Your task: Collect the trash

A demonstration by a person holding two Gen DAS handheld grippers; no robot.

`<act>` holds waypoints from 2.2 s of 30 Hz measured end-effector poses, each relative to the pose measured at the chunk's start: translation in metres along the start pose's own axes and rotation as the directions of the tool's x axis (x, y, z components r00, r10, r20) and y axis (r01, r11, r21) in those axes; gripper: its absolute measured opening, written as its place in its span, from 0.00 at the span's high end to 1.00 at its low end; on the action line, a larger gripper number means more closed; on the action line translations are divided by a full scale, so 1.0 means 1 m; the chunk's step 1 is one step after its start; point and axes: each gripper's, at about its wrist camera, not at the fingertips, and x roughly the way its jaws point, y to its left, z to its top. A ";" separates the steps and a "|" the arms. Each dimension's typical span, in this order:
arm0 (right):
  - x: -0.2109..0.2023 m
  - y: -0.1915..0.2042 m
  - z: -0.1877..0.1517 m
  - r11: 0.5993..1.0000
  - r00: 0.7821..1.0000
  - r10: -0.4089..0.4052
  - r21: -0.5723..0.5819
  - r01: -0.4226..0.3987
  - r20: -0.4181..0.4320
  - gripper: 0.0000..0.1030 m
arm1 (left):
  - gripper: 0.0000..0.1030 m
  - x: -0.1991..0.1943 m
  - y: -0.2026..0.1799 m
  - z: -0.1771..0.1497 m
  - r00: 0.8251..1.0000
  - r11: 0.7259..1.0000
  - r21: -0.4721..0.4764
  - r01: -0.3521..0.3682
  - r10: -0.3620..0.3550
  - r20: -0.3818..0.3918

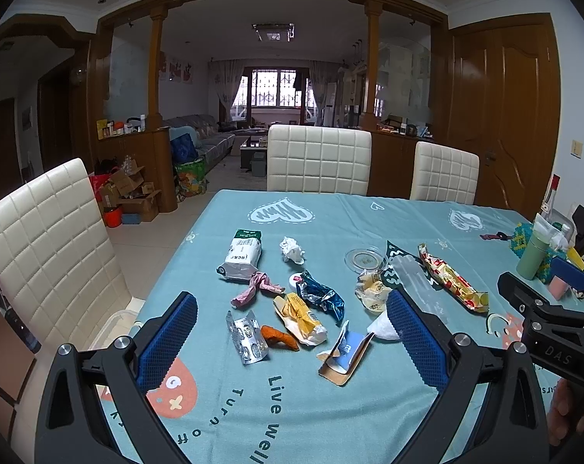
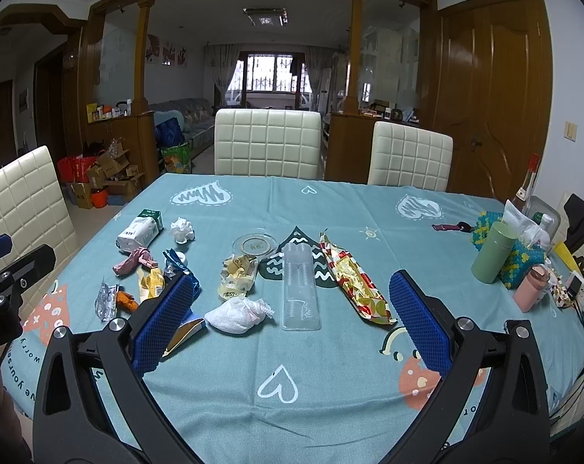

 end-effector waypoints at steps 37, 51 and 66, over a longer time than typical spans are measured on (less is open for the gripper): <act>0.207 -0.032 -0.037 0.999 0.914 0.021 0.040 -0.005 -0.406 0.28 | 0.07 0.137 0.040 -0.040 0.952 0.998 -0.016 -0.066 0.058 -0.299; 0.245 -0.084 -0.040 0.987 0.883 -0.068 0.099 0.128 -0.465 0.65 | 0.07 0.159 0.035 -0.039 0.942 0.997 -0.003 -0.075 0.070 -0.327; 0.171 -0.043 -0.026 0.993 0.944 0.068 0.114 -0.032 -0.323 0.76 | 0.07 0.131 0.065 -0.050 0.934 0.989 -0.003 -0.147 0.138 -0.329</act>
